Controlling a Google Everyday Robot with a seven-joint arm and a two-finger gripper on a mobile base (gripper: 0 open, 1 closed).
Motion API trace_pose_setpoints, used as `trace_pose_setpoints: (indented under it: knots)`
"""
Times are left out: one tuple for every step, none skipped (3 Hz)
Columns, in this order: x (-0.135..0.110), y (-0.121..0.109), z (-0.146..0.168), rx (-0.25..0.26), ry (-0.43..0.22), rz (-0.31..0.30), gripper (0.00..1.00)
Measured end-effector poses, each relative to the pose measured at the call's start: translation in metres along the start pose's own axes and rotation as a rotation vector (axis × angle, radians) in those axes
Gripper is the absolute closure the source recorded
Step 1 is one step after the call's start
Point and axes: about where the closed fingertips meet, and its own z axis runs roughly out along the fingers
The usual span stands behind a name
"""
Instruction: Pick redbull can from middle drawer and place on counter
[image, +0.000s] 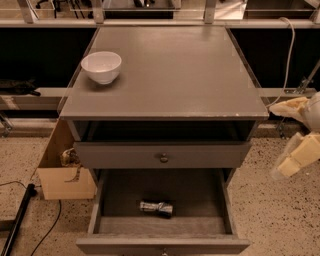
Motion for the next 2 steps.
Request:
trace_pose_setpoints:
  knots:
    - [0.0153, 0.0084, 0.0339, -0.059, 0.038, 0.024, 0.00]
    - [0.0186, 0.0108, 0.0401, -0.071, 0.047, 0.028, 0.00]
